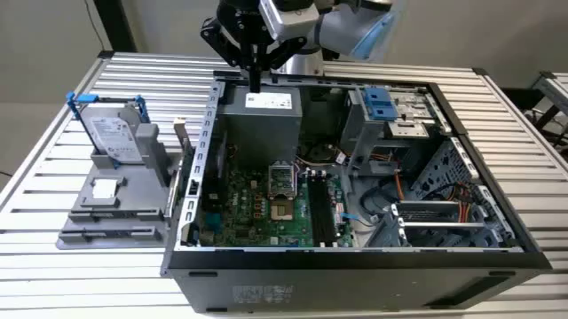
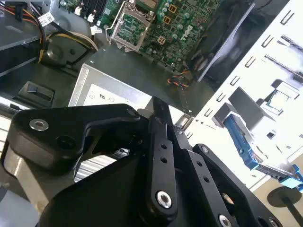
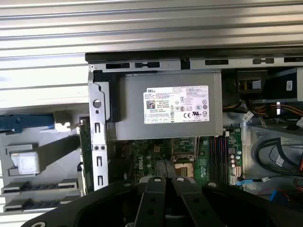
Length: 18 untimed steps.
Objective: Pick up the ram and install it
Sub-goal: 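Reach for the ram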
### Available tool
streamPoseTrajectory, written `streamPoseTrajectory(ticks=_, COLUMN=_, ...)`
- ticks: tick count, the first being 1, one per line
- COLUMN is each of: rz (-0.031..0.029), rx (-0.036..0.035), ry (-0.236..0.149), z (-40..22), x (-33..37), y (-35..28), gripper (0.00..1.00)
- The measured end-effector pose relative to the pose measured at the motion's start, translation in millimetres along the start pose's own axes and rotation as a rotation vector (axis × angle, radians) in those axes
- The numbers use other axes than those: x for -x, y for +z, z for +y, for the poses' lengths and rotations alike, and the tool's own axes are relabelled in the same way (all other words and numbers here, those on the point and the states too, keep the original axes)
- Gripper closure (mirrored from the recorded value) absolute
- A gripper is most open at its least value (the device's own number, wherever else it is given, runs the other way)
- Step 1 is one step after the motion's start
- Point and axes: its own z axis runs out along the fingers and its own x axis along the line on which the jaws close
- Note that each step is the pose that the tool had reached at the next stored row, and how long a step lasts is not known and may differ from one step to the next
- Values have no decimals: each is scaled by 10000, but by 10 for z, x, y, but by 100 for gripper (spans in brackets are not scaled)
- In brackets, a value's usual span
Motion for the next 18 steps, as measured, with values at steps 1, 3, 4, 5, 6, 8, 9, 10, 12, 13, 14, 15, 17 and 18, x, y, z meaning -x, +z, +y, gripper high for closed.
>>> streamPoseTrajectory(ticks=1, rz=0, rx=0, ry=0, z=0, x=0, y=0, gripper=100)
streamPoseTrajectory(ticks=3, rz=0, rx=0, ry=0, z=0, x=0, y=-7, gripper=100)
streamPoseTrajectory(ticks=4, rz=0, rx=0, ry=0, z=0, x=0, y=-7, gripper=100)
streamPoseTrajectory(ticks=5, rz=0, rx=0, ry=0, z=0, x=0, y=-8, gripper=100)
streamPoseTrajectory(ticks=6, rz=0, rx=-1, ry=0, z=0, x=0, y=-8, gripper=100)
streamPoseTrajectory(ticks=8, rz=0, rx=-1, ry=0, z=0, x=0, y=-9, gripper=100)
streamPoseTrajectory(ticks=9, rz=0, rx=0, ry=0, z=0, x=0, y=-9, gripper=100)
streamPoseTrajectory(ticks=10, rz=0, rx=0, ry=0, z=0, x=0, y=-10, gripper=100)
streamPoseTrajectory(ticks=12, rz=0, rx=0, ry=0, z=0, x=0, y=-10, gripper=100)
streamPoseTrajectory(ticks=13, rz=0, rx=0, ry=-1, z=1, x=-2, y=-11, gripper=100)
streamPoseTrajectory(ticks=14, rz=2, rx=-3, ry=0, z=0, x=-11, y=-12, gripper=100)
streamPoseTrajectory(ticks=15, rz=2, rx=-3, ry=-2, z=-1, x=-24, y=-12, gripper=100)
streamPoseTrajectory(ticks=17, rz=1, rx=-1, ry=-9, z=-3, x=-53, y=-12, gripper=100)
streamPoseTrajectory(ticks=18, rz=1, rx=-1, ry=-11, z=-4, x=-67, y=-13, gripper=100)
